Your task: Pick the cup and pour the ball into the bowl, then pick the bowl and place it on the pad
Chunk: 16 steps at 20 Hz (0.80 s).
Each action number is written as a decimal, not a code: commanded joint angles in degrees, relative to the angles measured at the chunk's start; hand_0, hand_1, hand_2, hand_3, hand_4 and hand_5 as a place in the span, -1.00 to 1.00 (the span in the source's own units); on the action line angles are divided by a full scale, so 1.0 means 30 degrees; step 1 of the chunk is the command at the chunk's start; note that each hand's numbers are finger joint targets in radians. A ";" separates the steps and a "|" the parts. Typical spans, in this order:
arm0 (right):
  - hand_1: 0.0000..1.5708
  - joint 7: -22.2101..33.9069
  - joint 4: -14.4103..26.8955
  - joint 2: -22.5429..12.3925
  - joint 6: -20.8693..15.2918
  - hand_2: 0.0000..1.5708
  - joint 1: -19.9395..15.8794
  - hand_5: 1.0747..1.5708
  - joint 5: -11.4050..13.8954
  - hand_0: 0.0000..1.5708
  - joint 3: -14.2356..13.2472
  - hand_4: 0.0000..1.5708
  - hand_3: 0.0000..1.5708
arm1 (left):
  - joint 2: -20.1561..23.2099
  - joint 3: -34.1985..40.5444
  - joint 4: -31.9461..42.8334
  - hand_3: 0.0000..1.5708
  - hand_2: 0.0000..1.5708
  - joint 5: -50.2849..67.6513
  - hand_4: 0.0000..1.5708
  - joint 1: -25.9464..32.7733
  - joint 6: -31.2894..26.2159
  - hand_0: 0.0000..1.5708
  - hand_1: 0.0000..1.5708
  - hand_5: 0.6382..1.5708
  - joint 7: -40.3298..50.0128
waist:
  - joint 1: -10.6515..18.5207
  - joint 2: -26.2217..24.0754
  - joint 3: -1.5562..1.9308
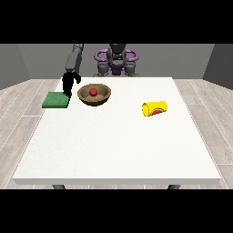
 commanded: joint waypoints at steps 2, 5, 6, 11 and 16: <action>-1.00 -0.2104 0.2206 0.0768 -0.0106 -1.00 -0.1103 0.94 0.0673 -1.00 0.0677 -0.22 -1.00 | 0.1320 0.0900 -0.0523 -1.00 -1.00 0.1193 0.25 0.0787 -0.0908 -1.00 -1.00 0.96 -0.0204 | -0.0719 0.0757 0.0014; -1.00 -0.1960 0.3084 0.0518 0.0262 -1.00 -0.2061 0.95 0.0647 -1.00 0.0960 -0.27 -1.00 | 0.2390 0.1571 -0.0288 -1.00 -1.00 0.1867 0.28 0.0998 -0.1178 -1.00 -1.00 0.92 0.0324 | -0.1368 0.0809 0.0012; -1.00 -0.1638 0.3222 0.0677 -0.0339 -1.00 -0.1966 0.95 0.0593 -1.00 0.0831 -0.28 -1.00 | 0.1882 0.1398 -0.0512 -1.00 -1.00 0.1866 0.29 0.2483 -0.1493 -1.00 -1.00 0.92 -0.0428 | -0.1094 0.0497 0.0008; -1.00 -0.2908 0.5941 -0.0798 0.0943 -1.00 -0.2999 0.93 0.0297 -1.00 0.0134 -0.35 -1.00 | 0.2440 0.1425 -0.2049 -1.00 -1.00 0.2573 0.30 0.2476 -0.1386 -1.00 -1.00 0.93 0.0776 | -0.0770 0.0933 0.0018; -1.00 -0.4907 0.7134 -0.0300 0.0294 -1.00 -0.3776 0.91 0.0627 -1.00 0.0164 -0.40 -1.00 | 0.2804 0.1407 -0.2955 -1.00 -1.00 0.3051 0.29 0.2077 -0.1510 -1.00 -1.00 0.93 0.0636 | -0.0623 0.2375 0.0024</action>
